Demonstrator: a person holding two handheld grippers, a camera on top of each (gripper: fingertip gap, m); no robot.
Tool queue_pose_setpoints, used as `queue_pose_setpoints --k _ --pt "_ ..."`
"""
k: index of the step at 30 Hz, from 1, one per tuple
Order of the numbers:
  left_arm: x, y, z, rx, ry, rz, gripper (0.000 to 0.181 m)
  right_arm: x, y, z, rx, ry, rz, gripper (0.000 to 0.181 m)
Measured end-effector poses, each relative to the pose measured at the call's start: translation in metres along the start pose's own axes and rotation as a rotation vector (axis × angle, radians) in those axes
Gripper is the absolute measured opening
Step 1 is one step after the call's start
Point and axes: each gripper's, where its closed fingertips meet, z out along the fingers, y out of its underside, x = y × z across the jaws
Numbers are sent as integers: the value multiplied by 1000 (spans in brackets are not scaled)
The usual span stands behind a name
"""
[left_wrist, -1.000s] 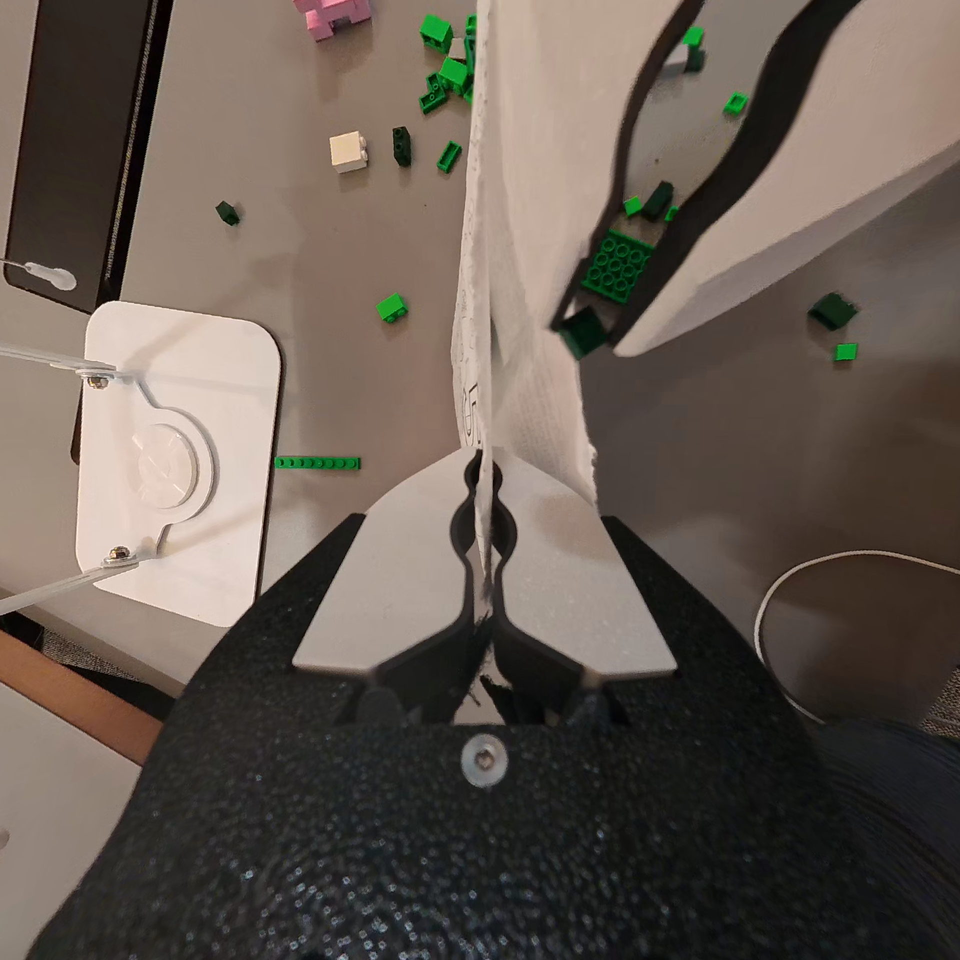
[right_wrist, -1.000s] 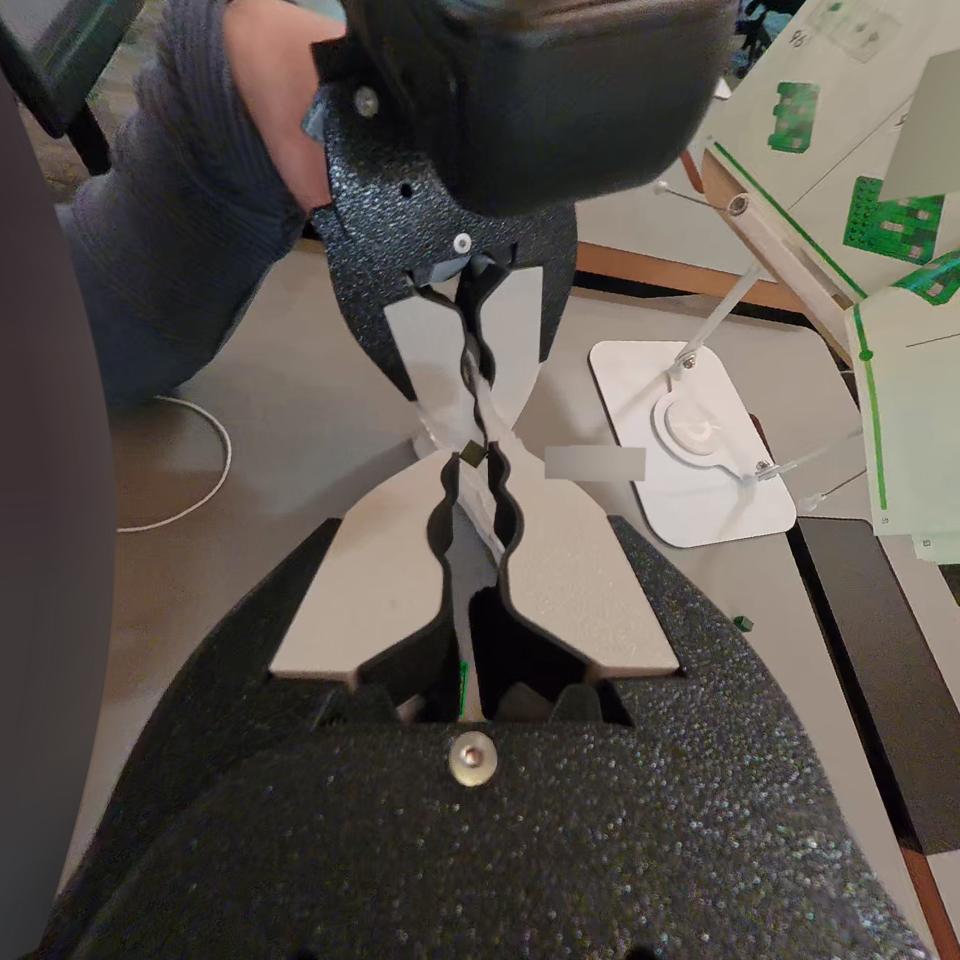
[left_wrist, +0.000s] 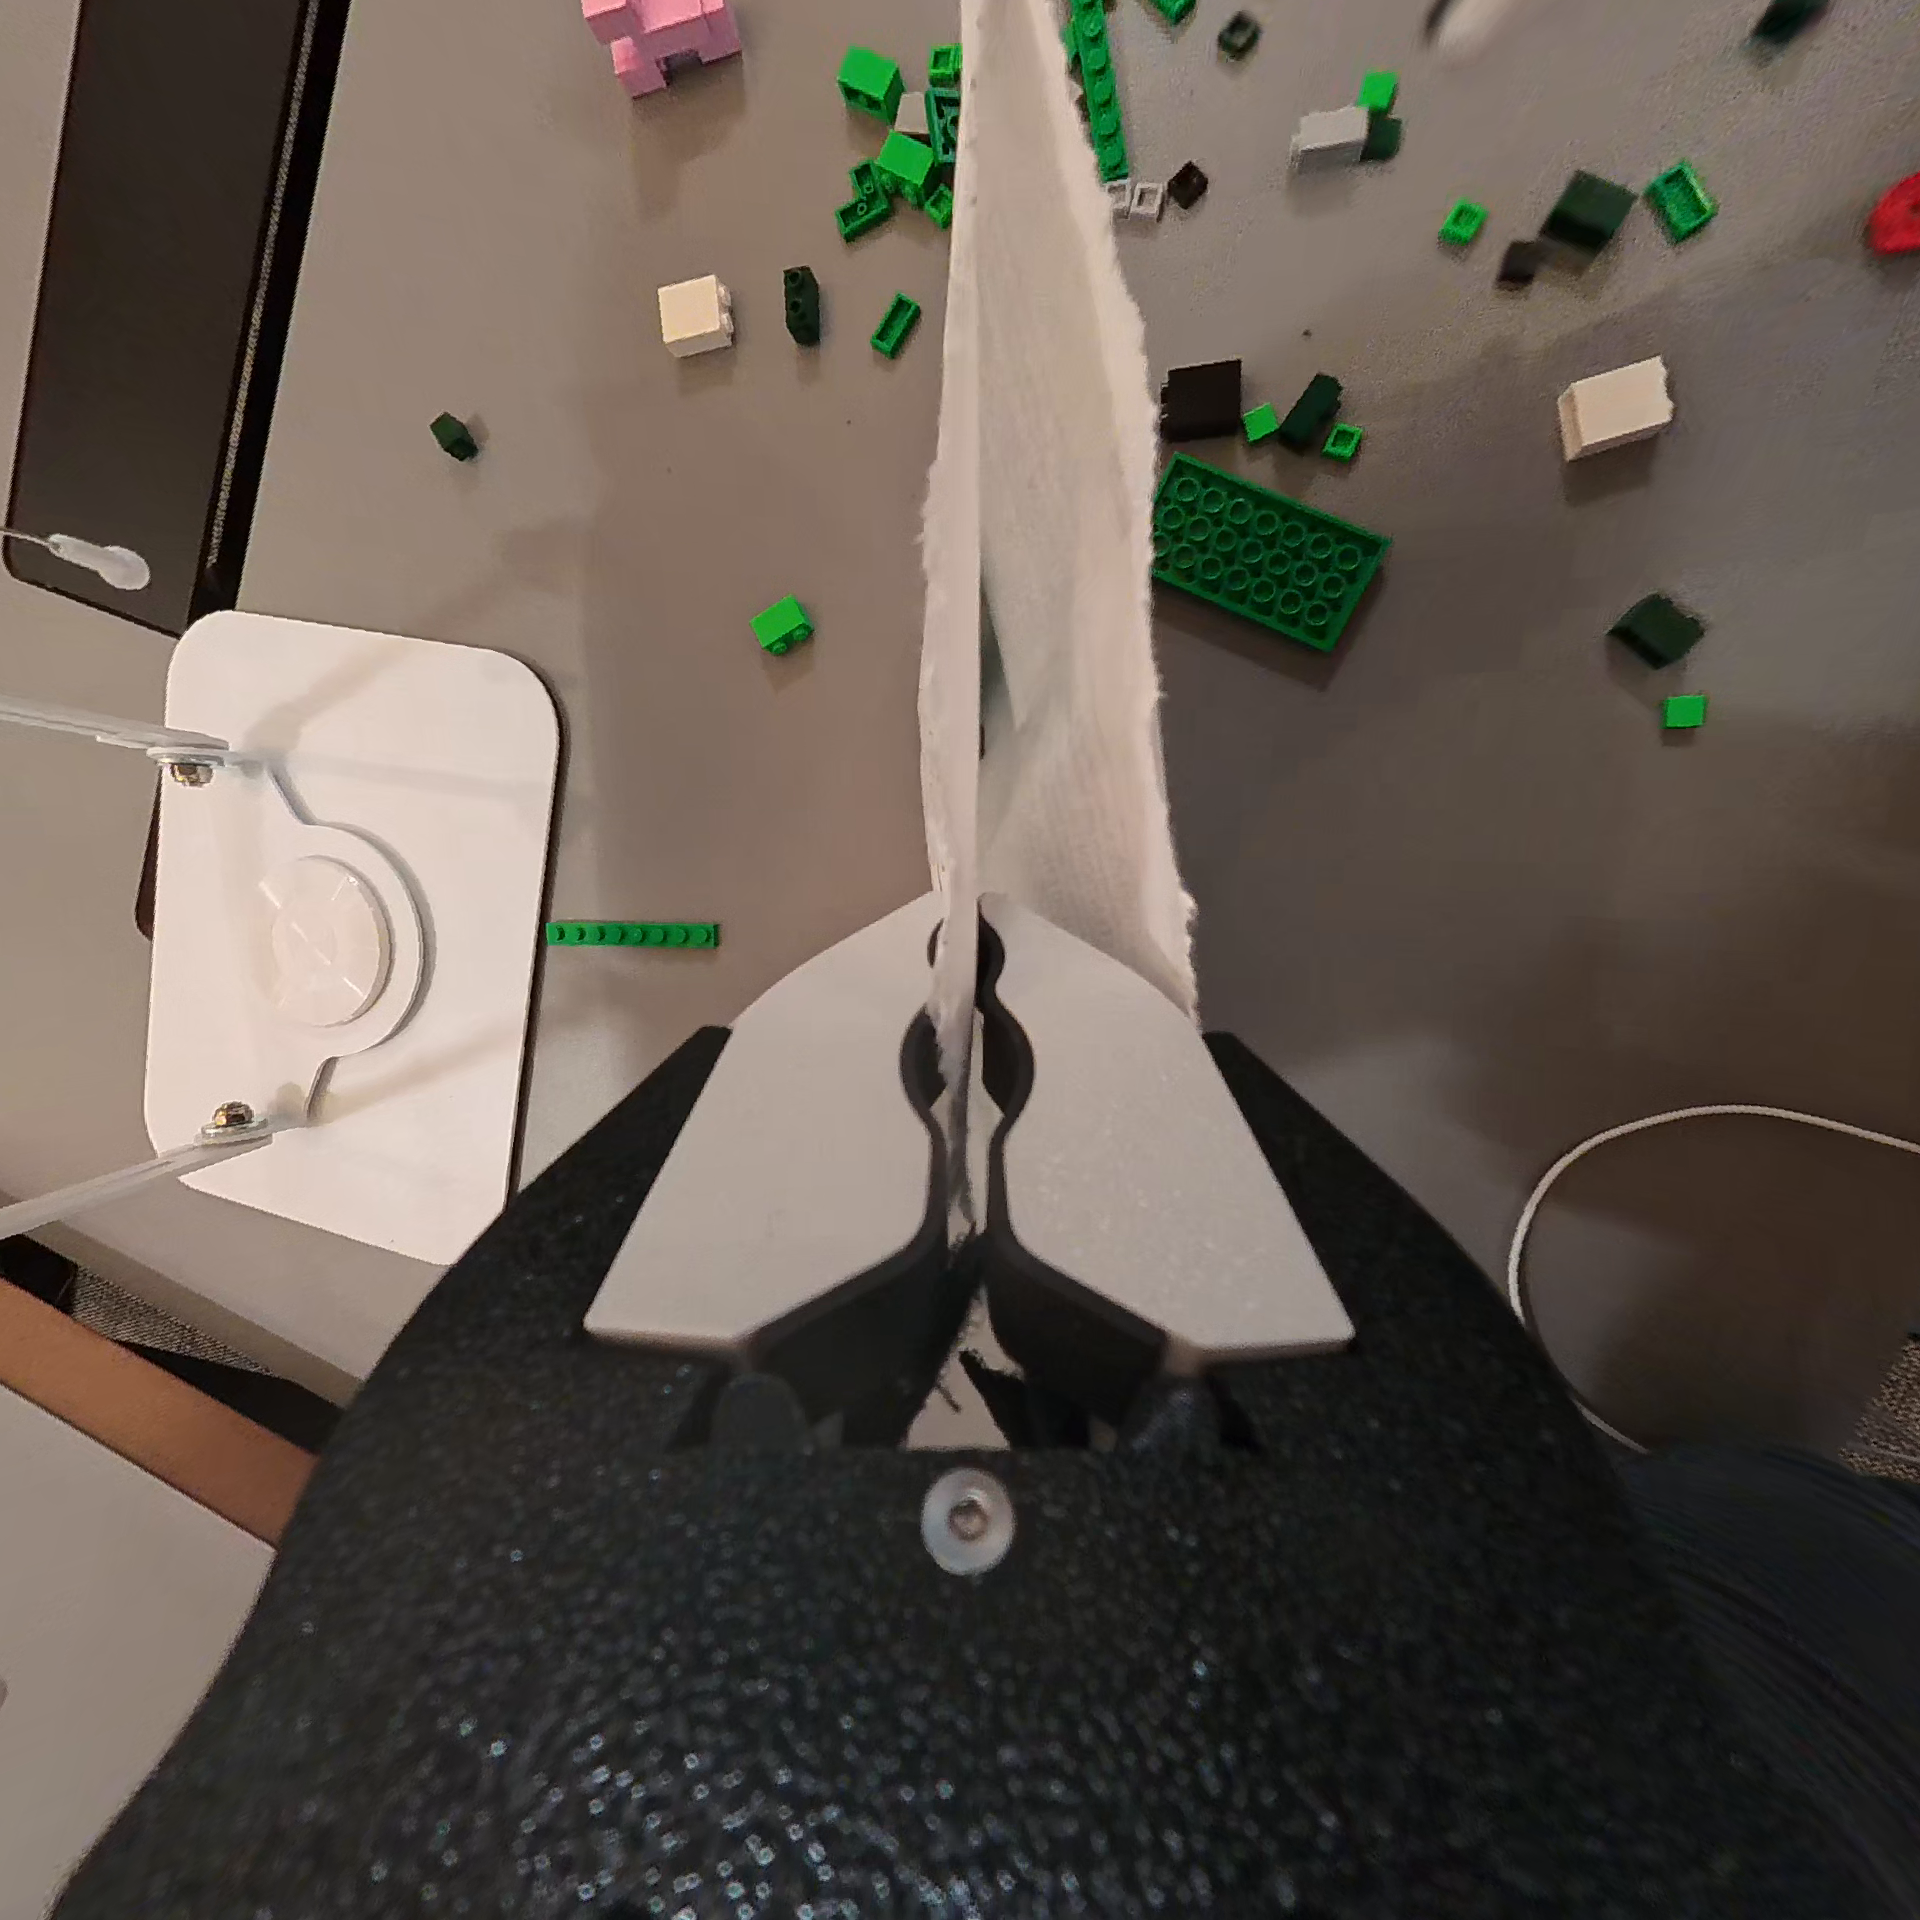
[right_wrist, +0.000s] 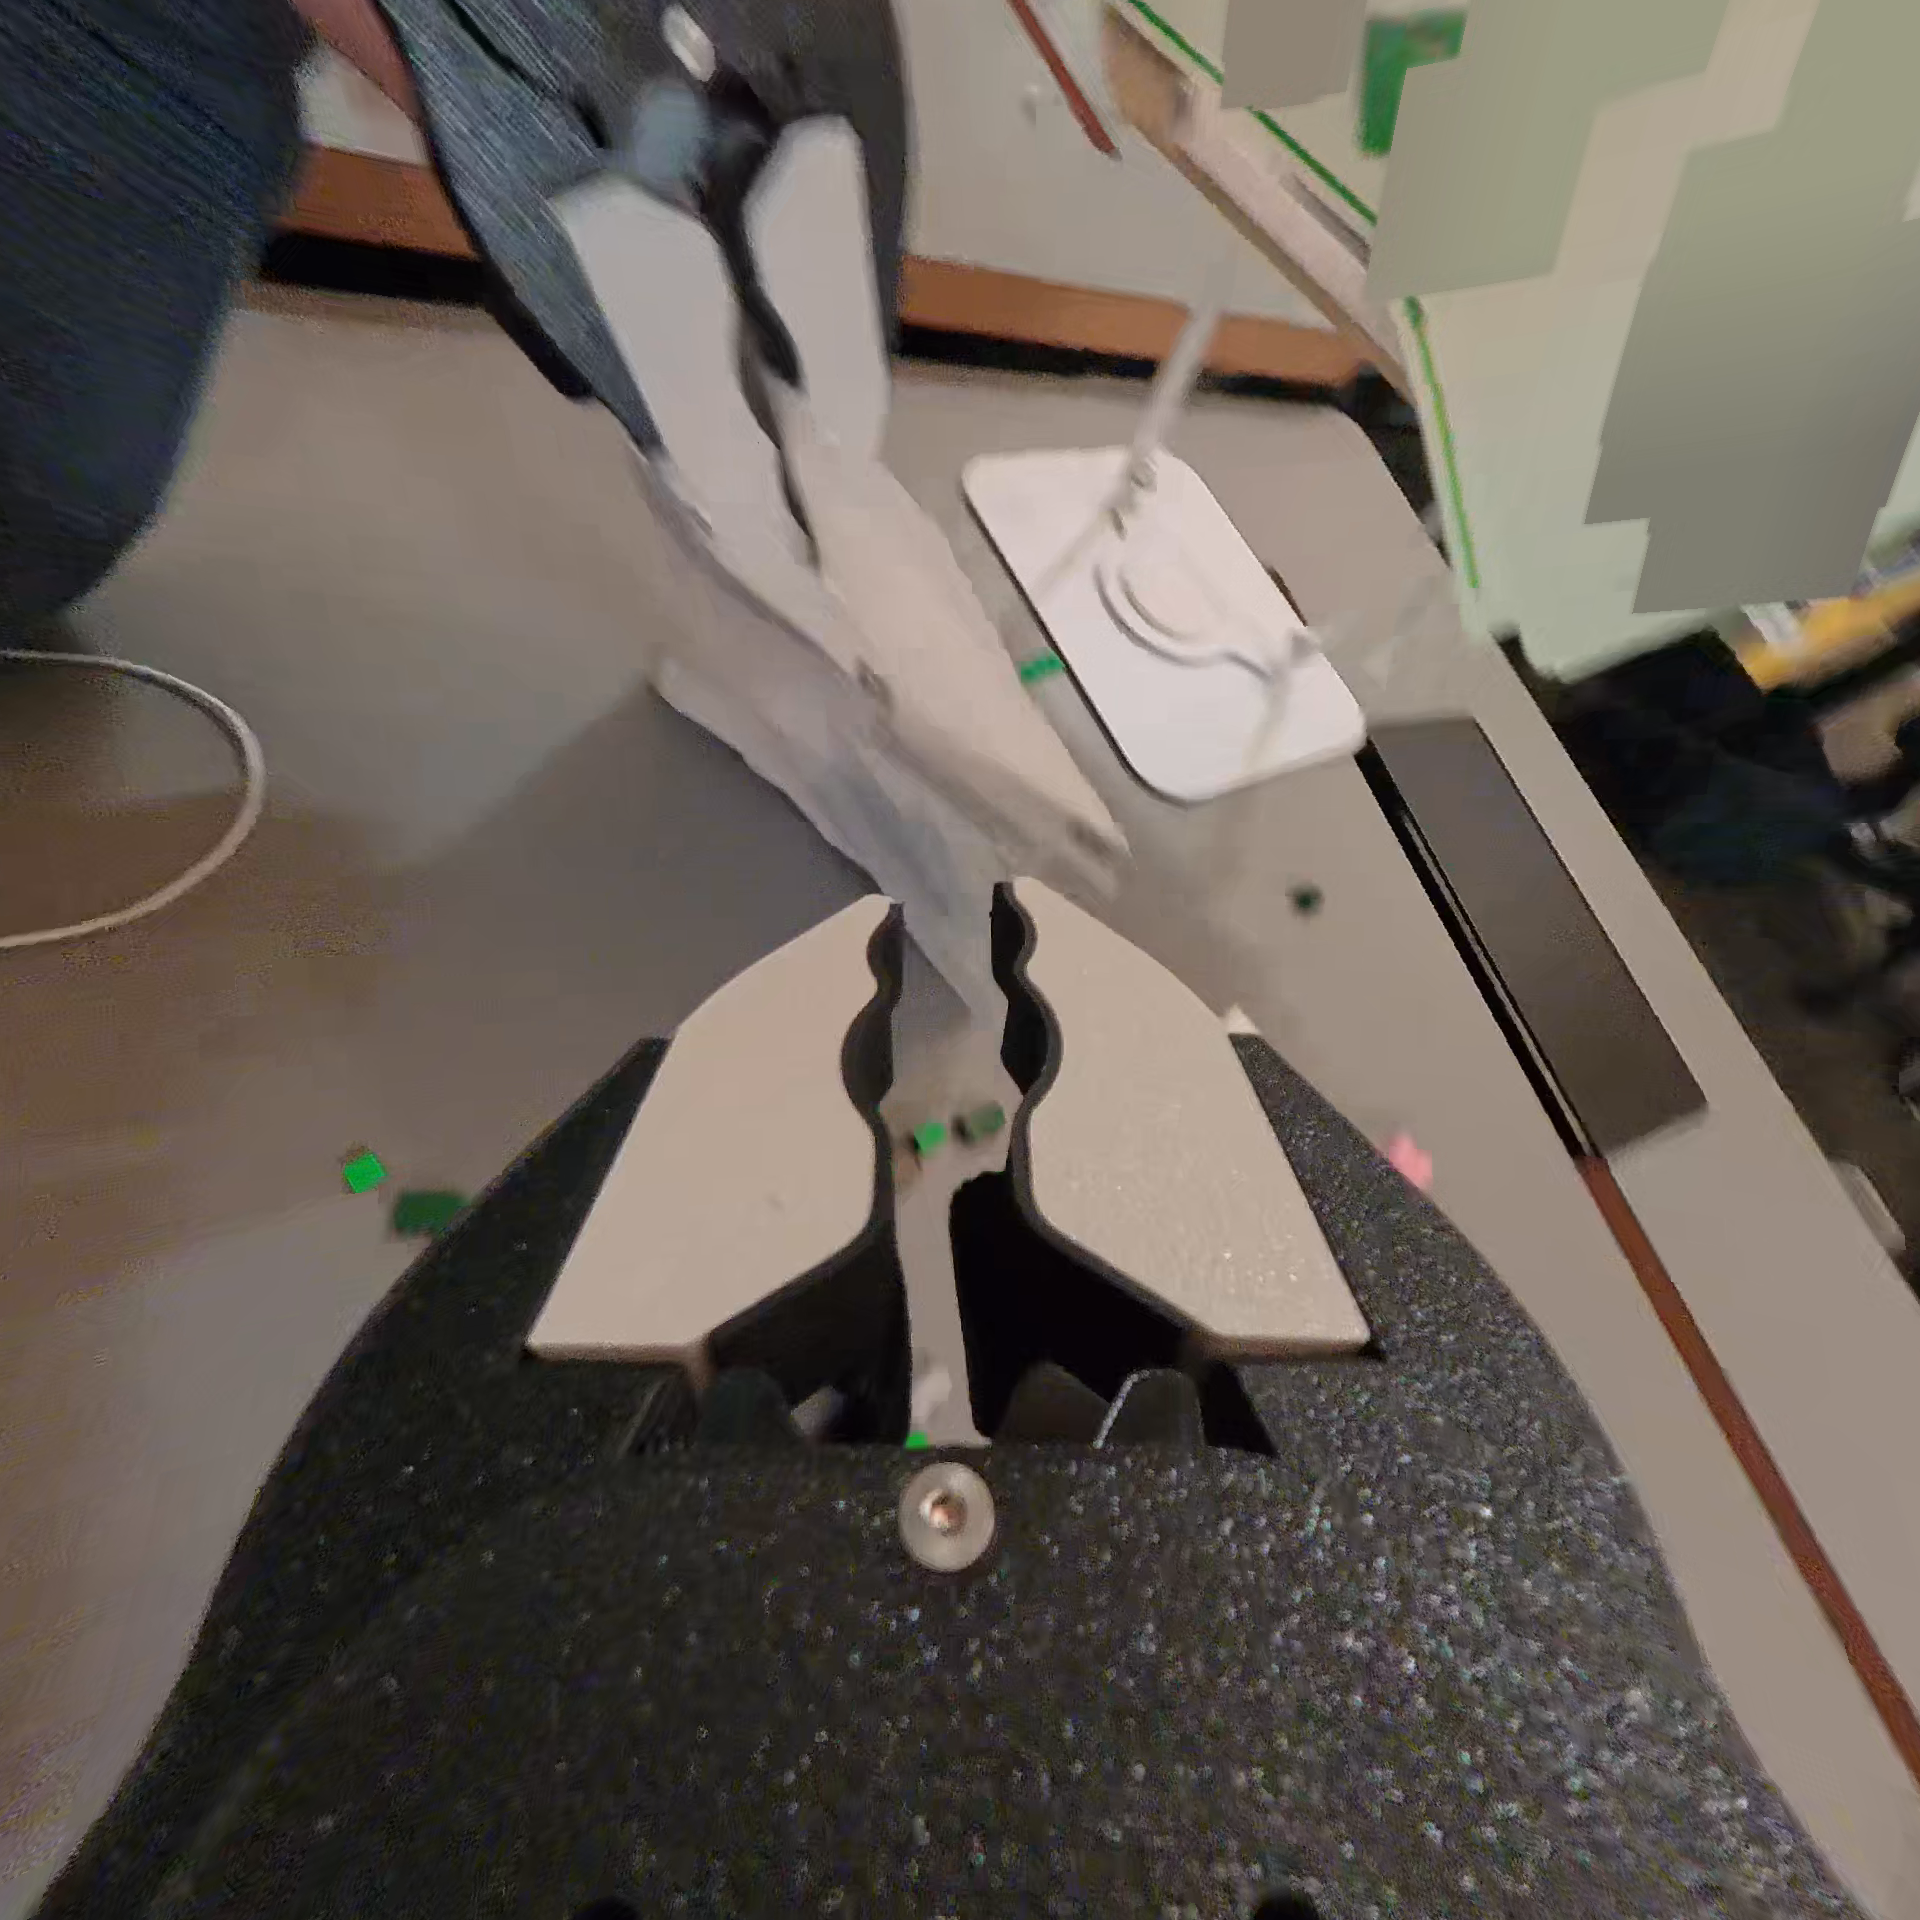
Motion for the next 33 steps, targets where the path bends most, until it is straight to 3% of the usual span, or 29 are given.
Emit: queue_pose_setpoints --k 9,17,25,30,33 --pt "-1 0 0 -3 -6 -3 0 61 113 -62 -23 325 260 14" --pt "-2 1 1 -12 -9 -9 0 79 179 -93 -117 409 347 14" --pt "-2 2 3 -22 -7 -9 0 54 199 -96 -115 224 370 17" --pt "-2 2 4 -24 -7 -8 0 22 175 -65 -61 26 292 20" --pt "-2 2 4 -26 -5 -9 0 1 174 -38 -125 -82 247 20"
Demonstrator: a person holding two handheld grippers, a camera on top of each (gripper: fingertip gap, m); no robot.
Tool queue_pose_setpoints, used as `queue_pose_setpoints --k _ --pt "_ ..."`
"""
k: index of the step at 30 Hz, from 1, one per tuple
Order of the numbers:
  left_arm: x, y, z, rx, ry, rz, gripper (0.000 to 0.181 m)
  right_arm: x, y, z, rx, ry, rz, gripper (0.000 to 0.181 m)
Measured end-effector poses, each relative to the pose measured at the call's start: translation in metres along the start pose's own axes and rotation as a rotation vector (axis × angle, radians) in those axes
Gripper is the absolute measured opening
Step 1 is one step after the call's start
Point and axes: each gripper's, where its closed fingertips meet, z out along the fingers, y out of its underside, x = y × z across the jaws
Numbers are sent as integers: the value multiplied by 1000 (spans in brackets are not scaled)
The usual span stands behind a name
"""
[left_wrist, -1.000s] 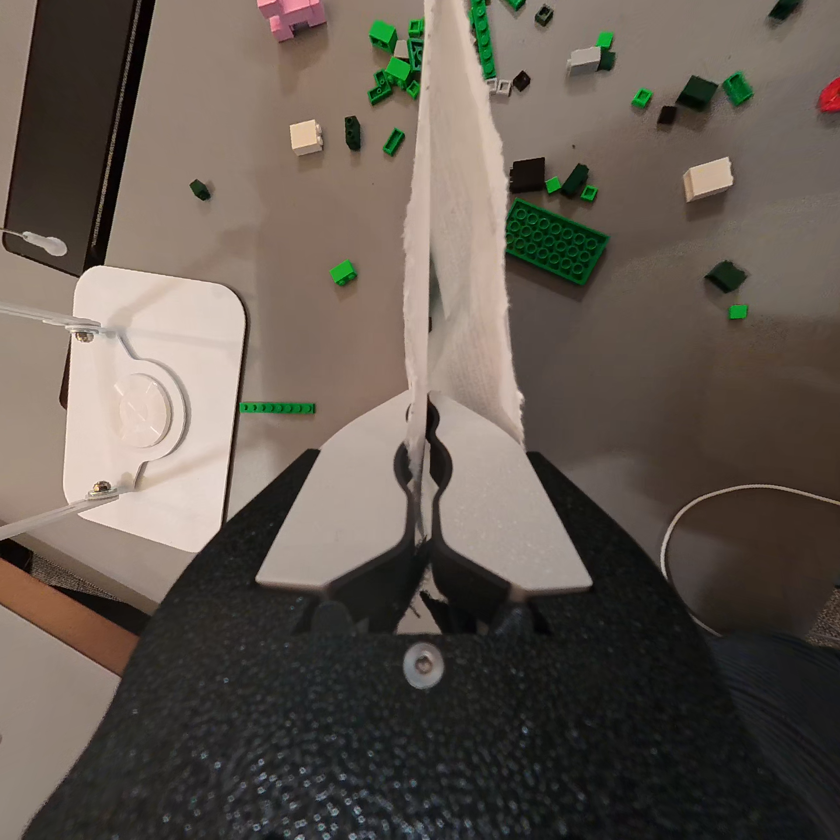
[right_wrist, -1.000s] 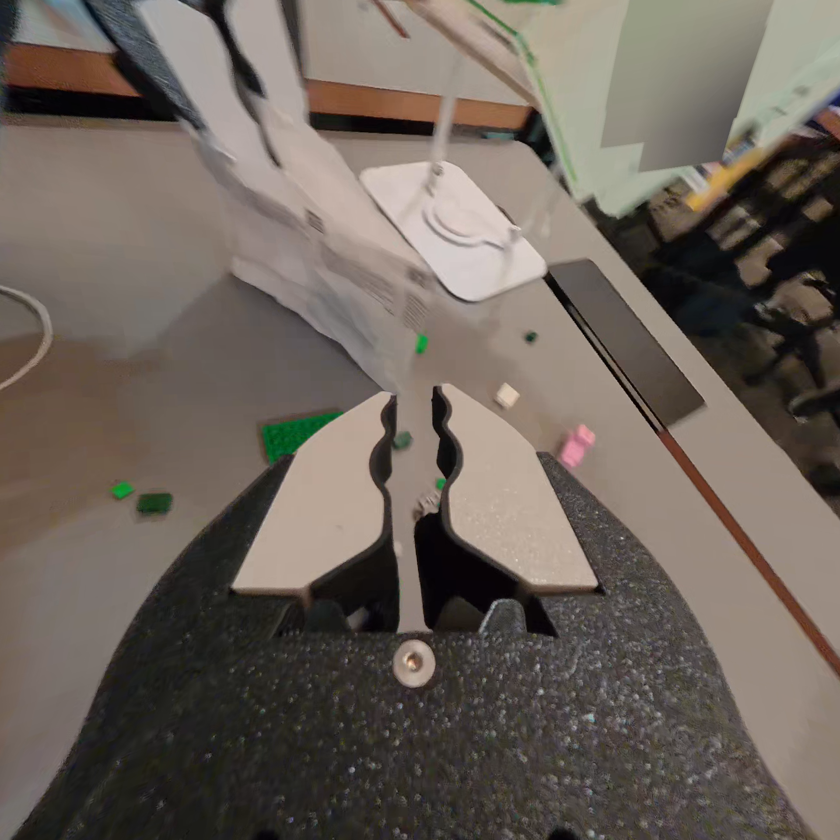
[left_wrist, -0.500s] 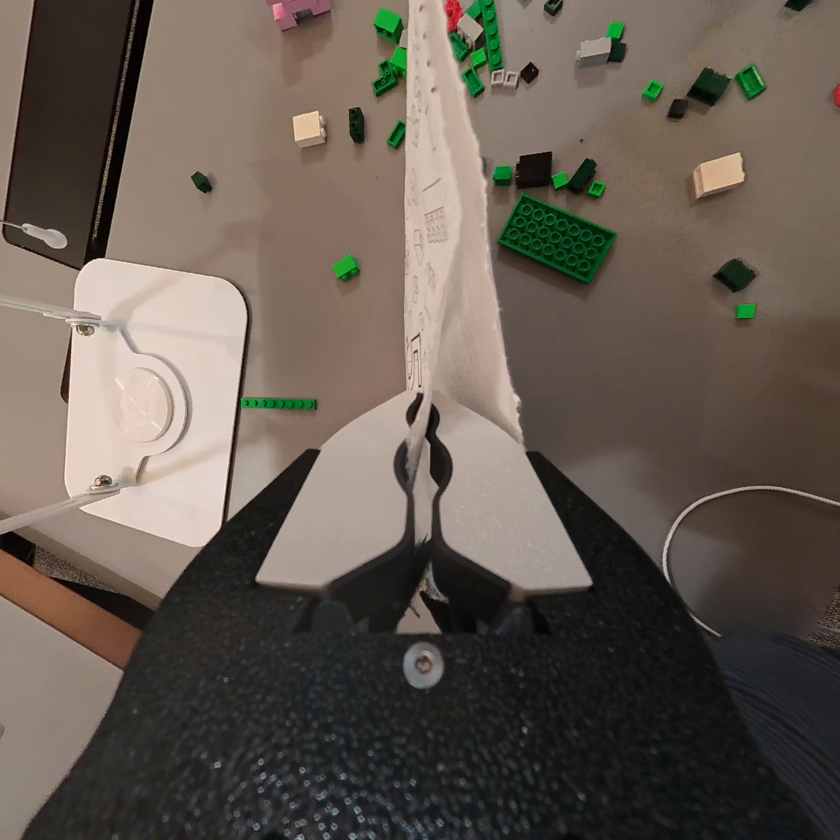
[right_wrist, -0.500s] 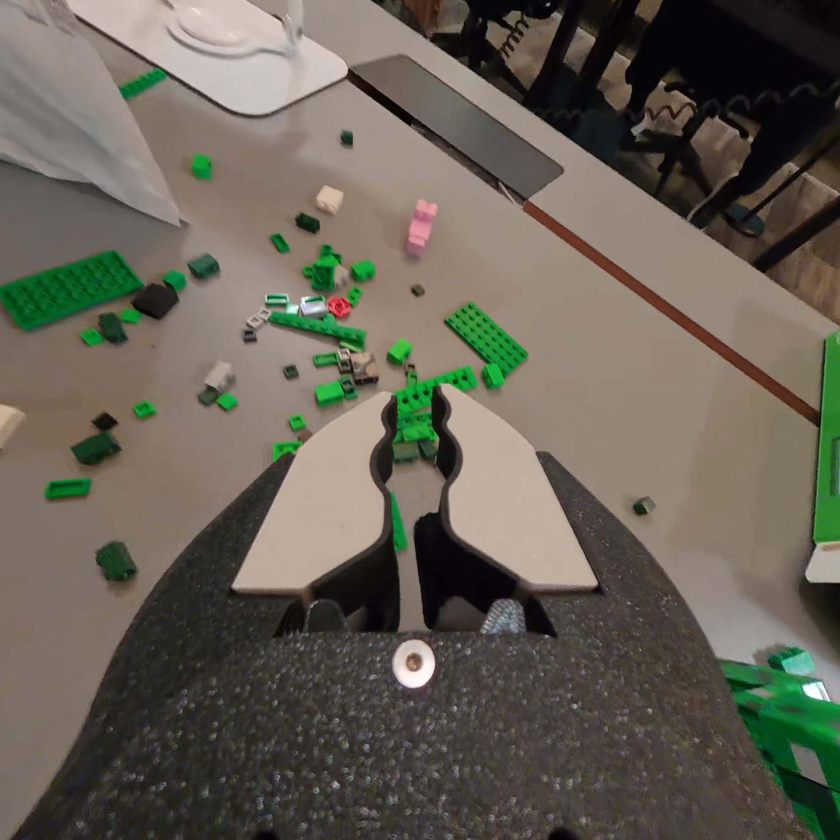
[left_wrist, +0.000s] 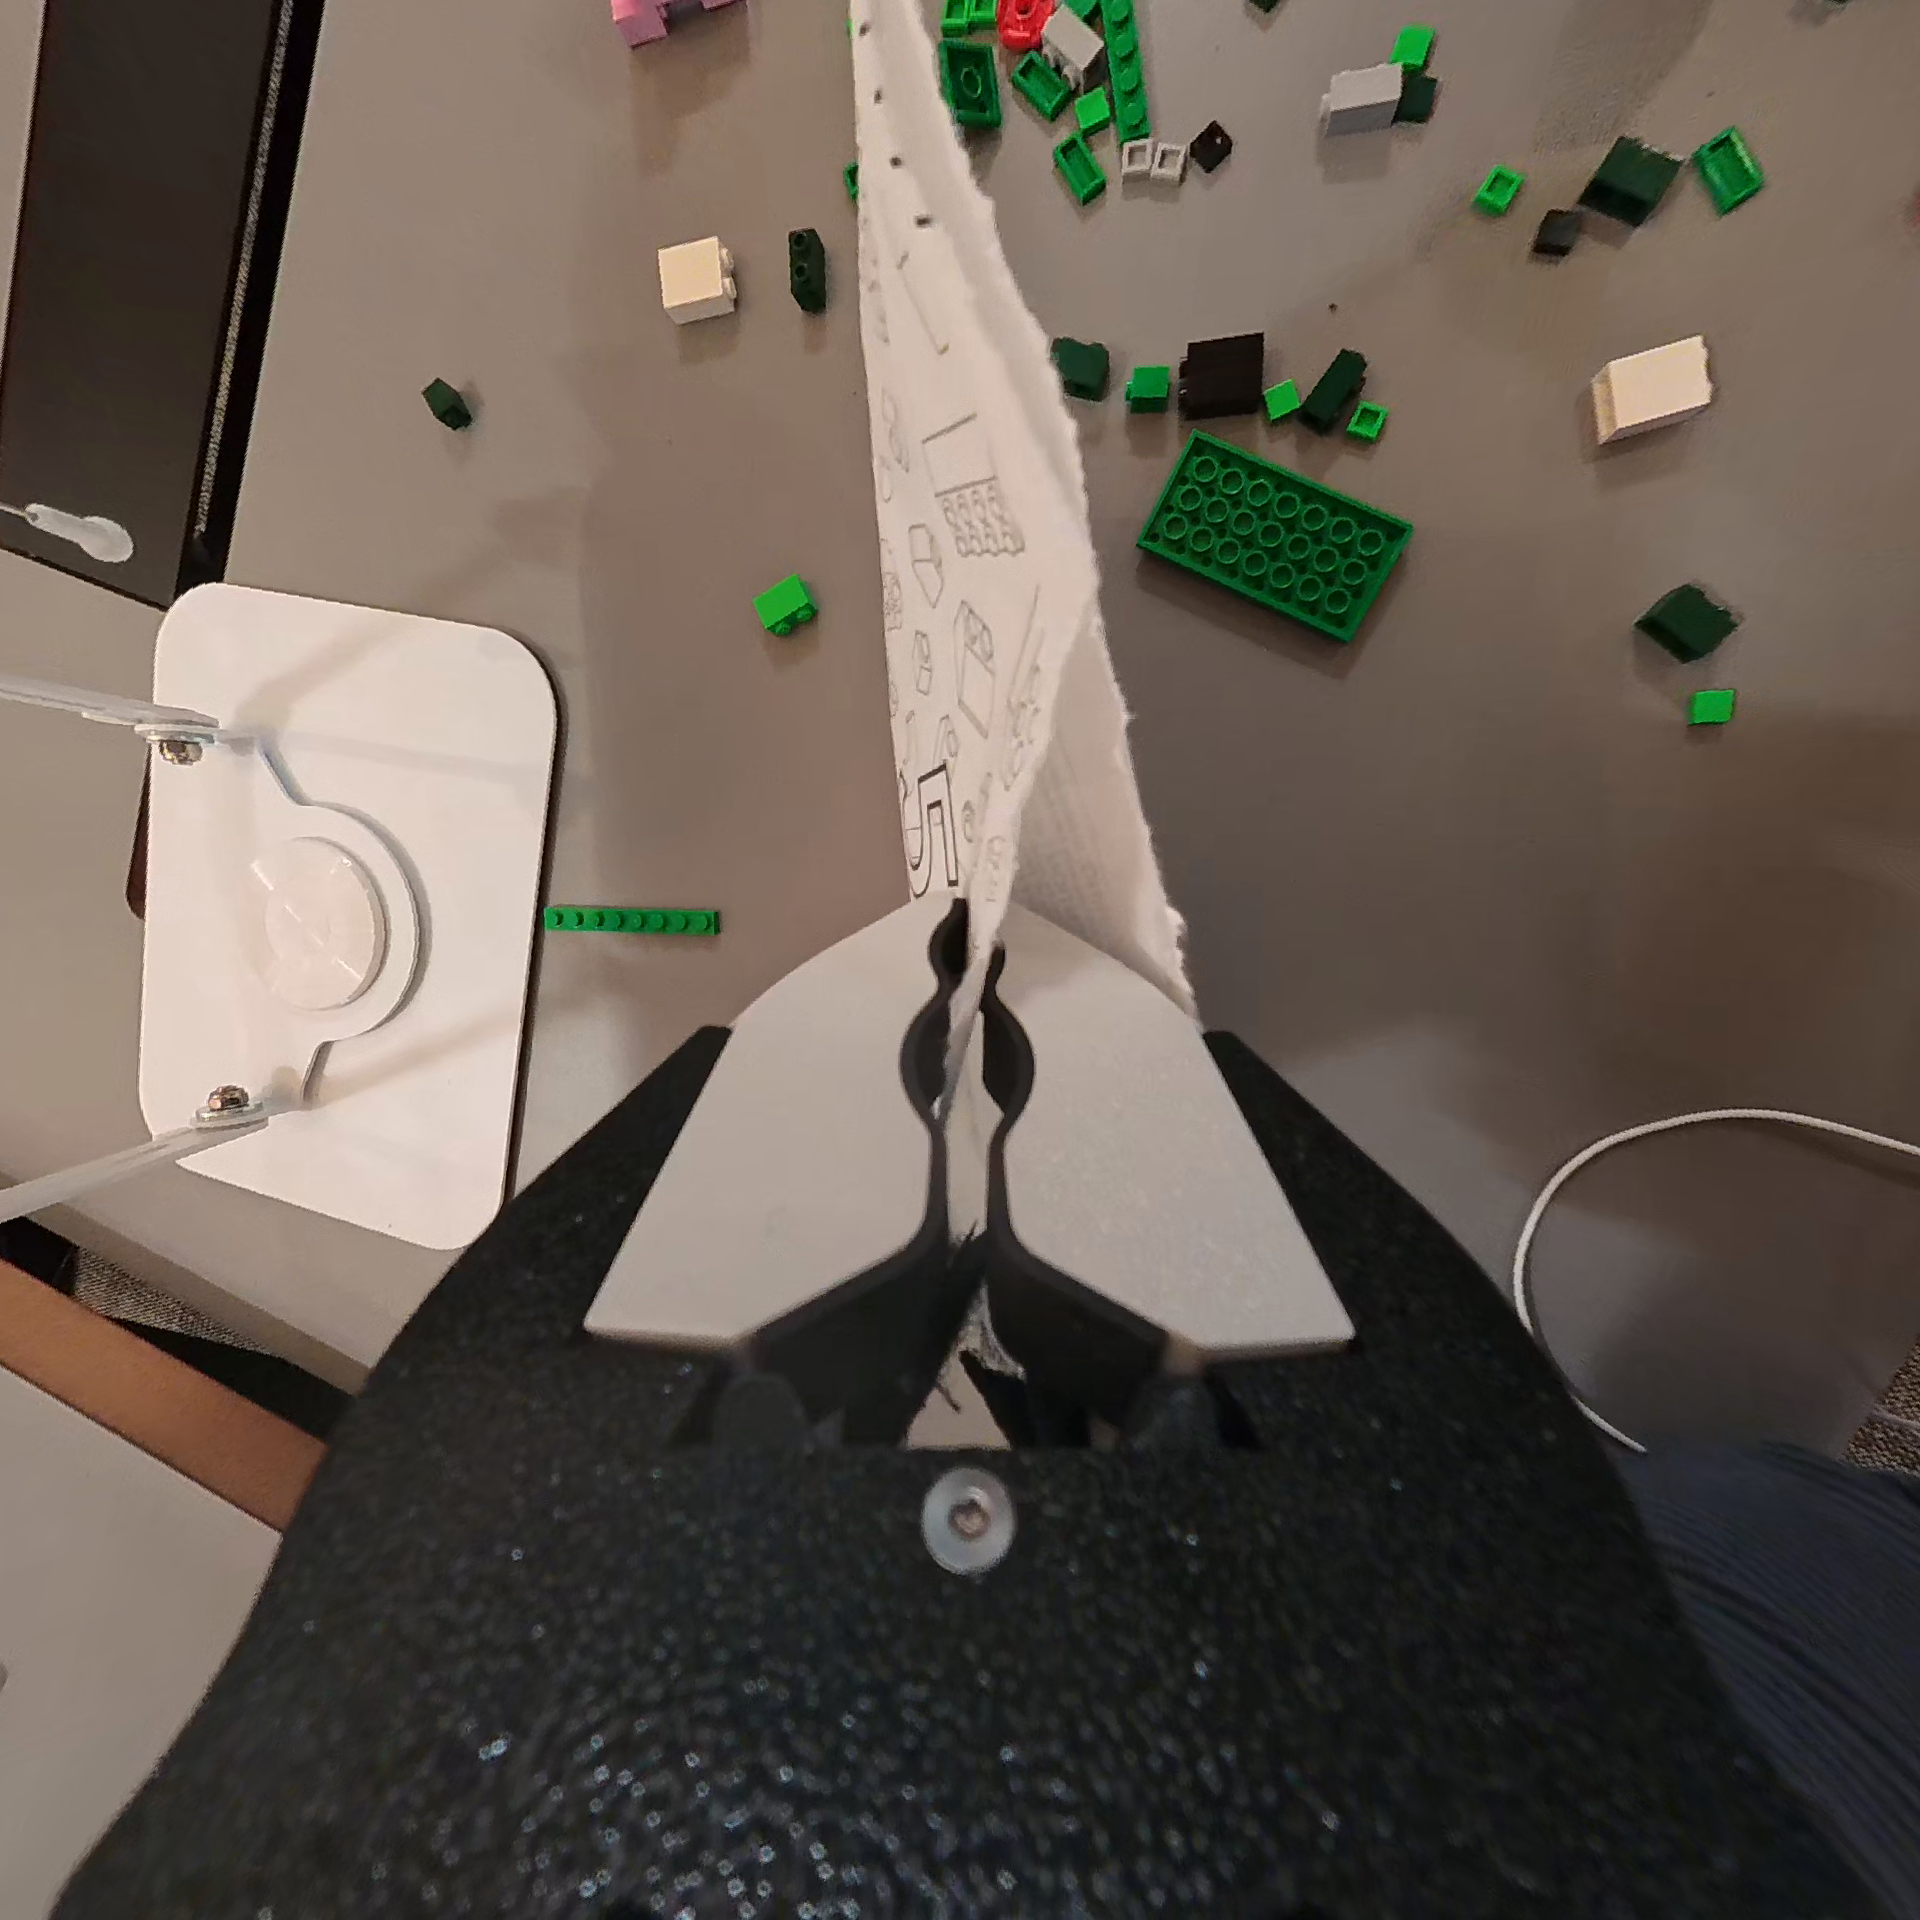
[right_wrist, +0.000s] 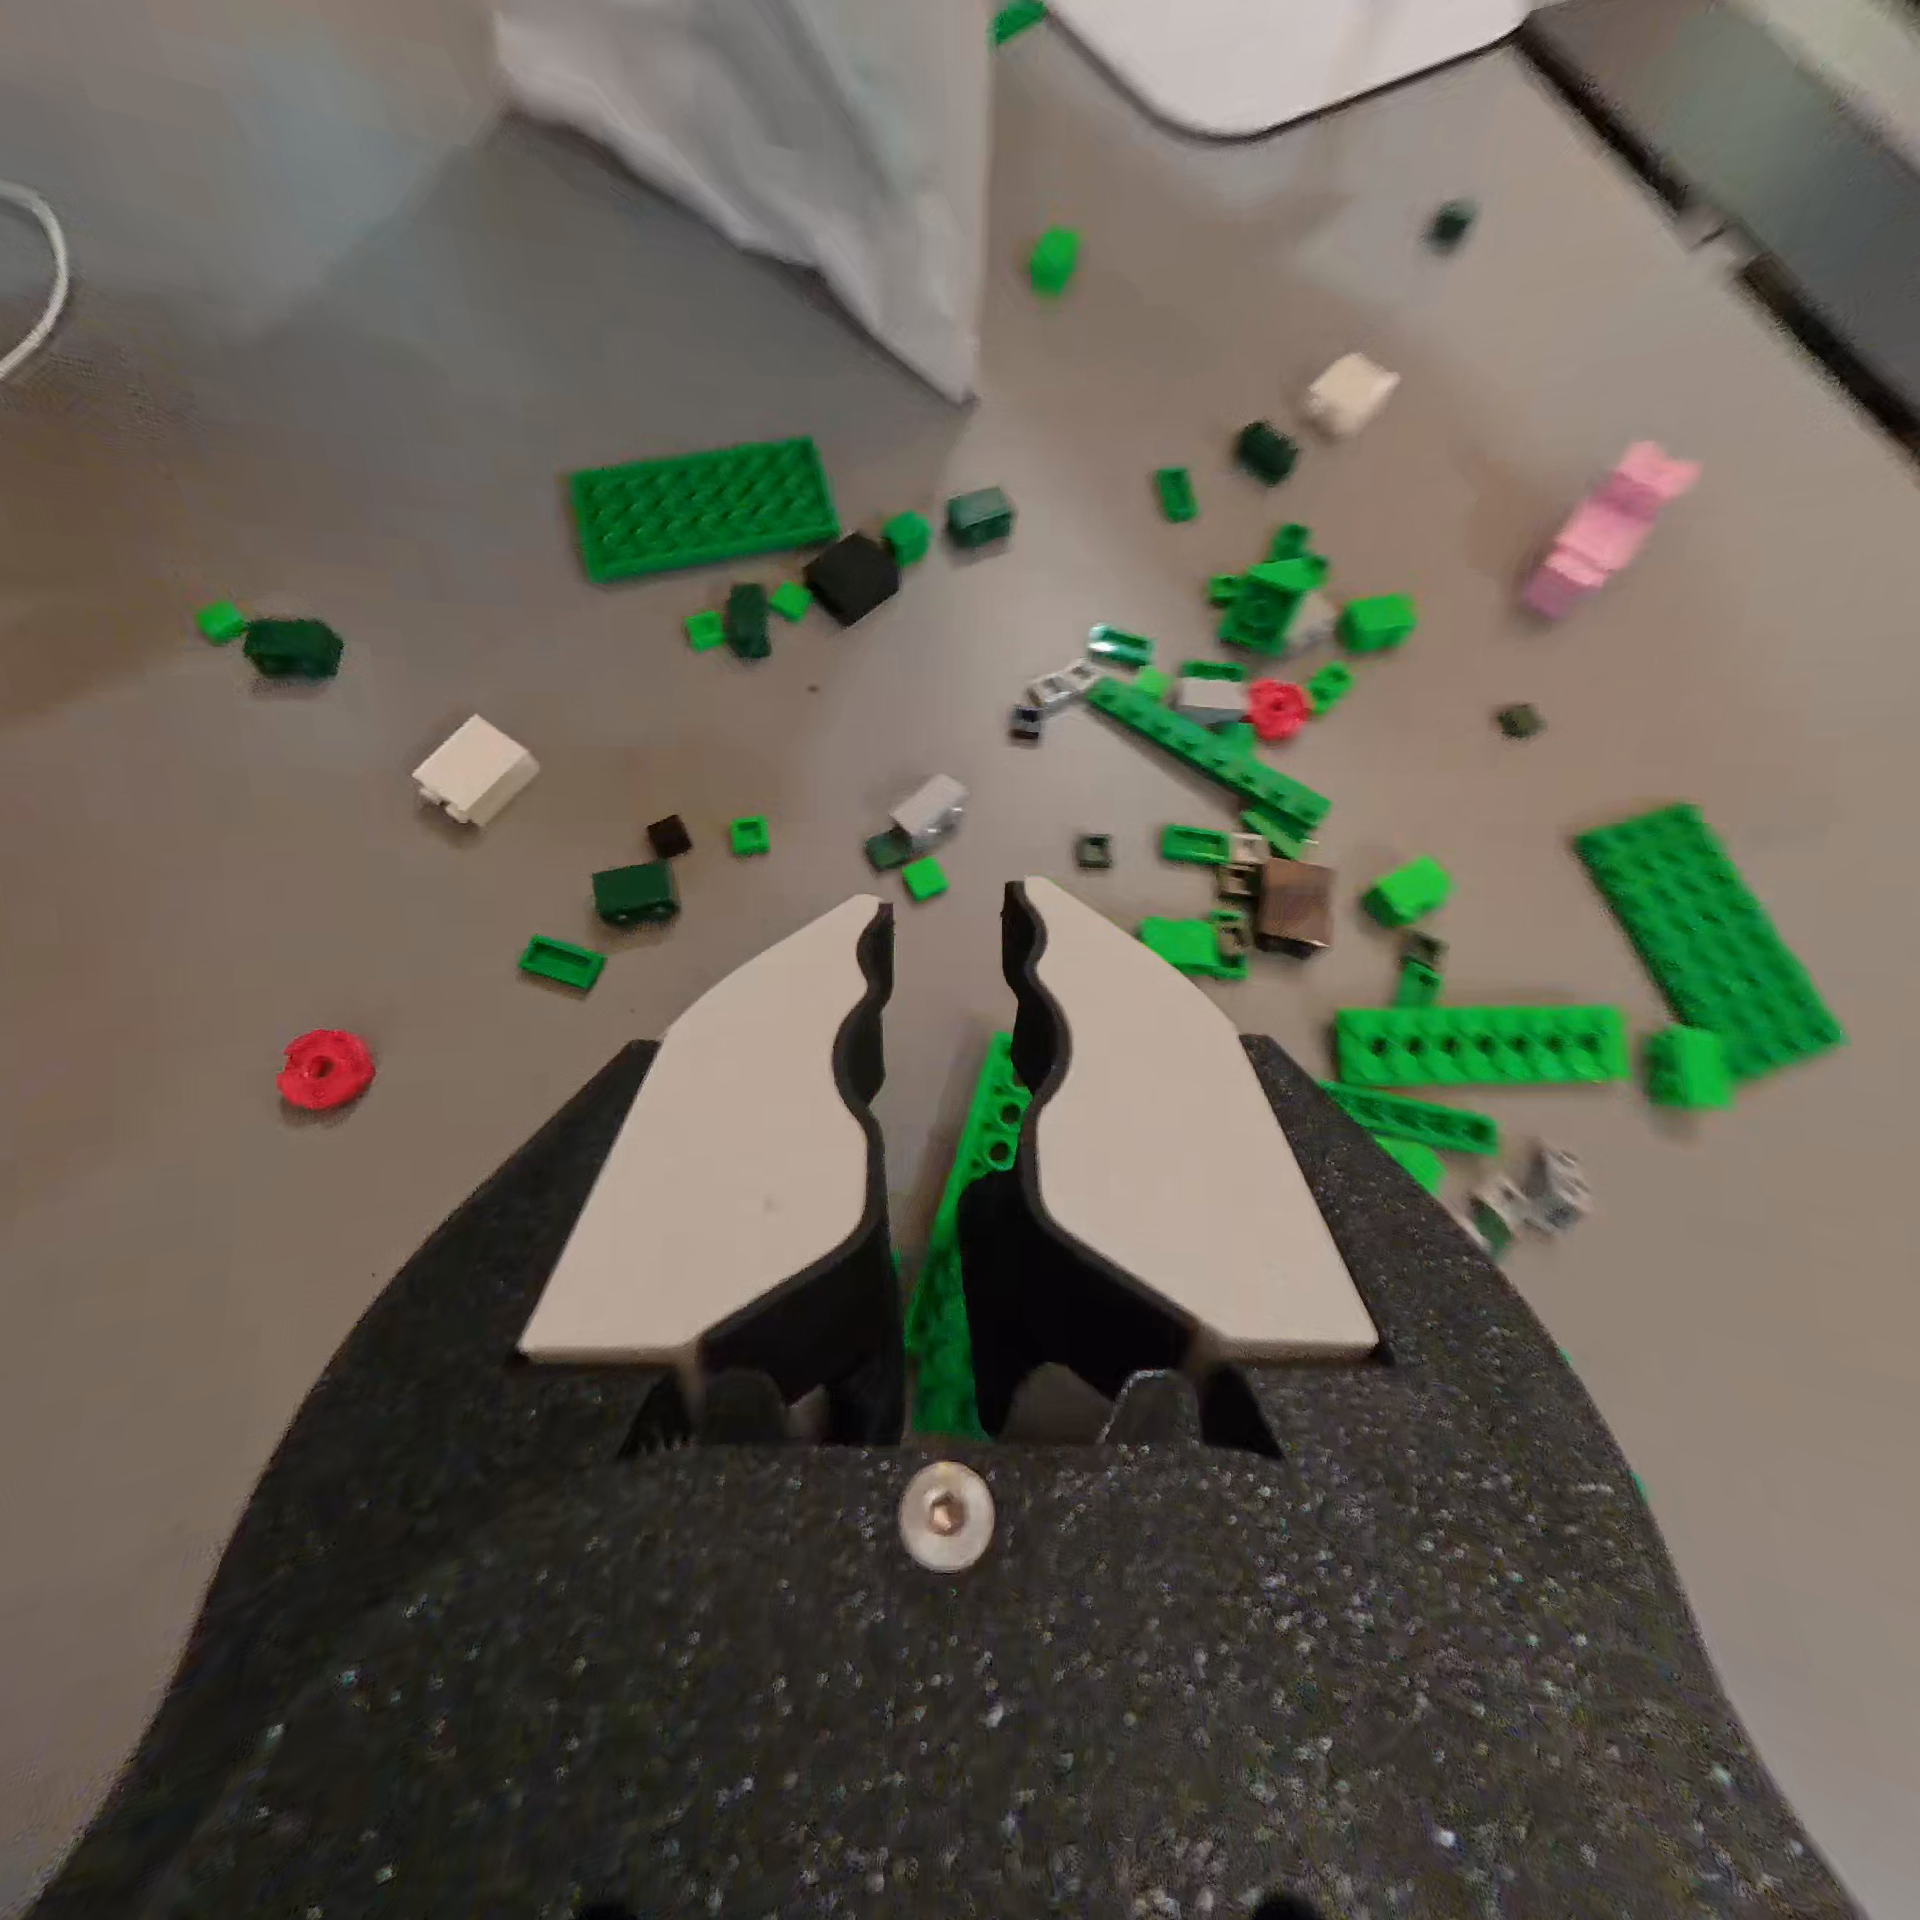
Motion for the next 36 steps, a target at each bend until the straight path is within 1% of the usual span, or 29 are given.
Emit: queue_pose_setpoints --k 3,5,10,13,16,20,21,23,27,30,31,33,36 --pt "1 0 0 -3 2 2 0 -10 8 22 -74 -88 16 20" --pt "1 0 0 -3 2 5 0 -11 12 29 -106 -112 37 20" --pt "2 -1 0 0 5 6 0 -7 12 35 -111 -106 42 17" --pt "2 -1 0 0 7 7 0 -8 15 39 -138 -122 46 13" --pt "3 -1 -1 2 12 8 0 -9 15 39 -137 -135 53 9" --pt "4 -2 -1 6 14 13 0 -7 13 35 -126 -128 53 8" --pt "5 -2 -1 8 15 14 0 -7 6 33 -97 -121 48 8" --pt "5 -3 -2 11 16 15 0 -11 -28 25 8 -107 24 7" --pt "5 -4 -3 16 16 17 0 -25 -129 16 245 -12 -85 7" --pt "6 -4 -2 13 16 18 0 -51 -190 22 327 -14 -218 7" --pt "6 -4 -2 13 14 21 0 -60 -205 27 336 -20 -257 7" --pt "6 -5 -3 15 10 22 0 -73 -220 40 299 -26 -337 7" --pt "6 -5 -3 14 8 25 0 -76 -224 60 205 16 -434 7"
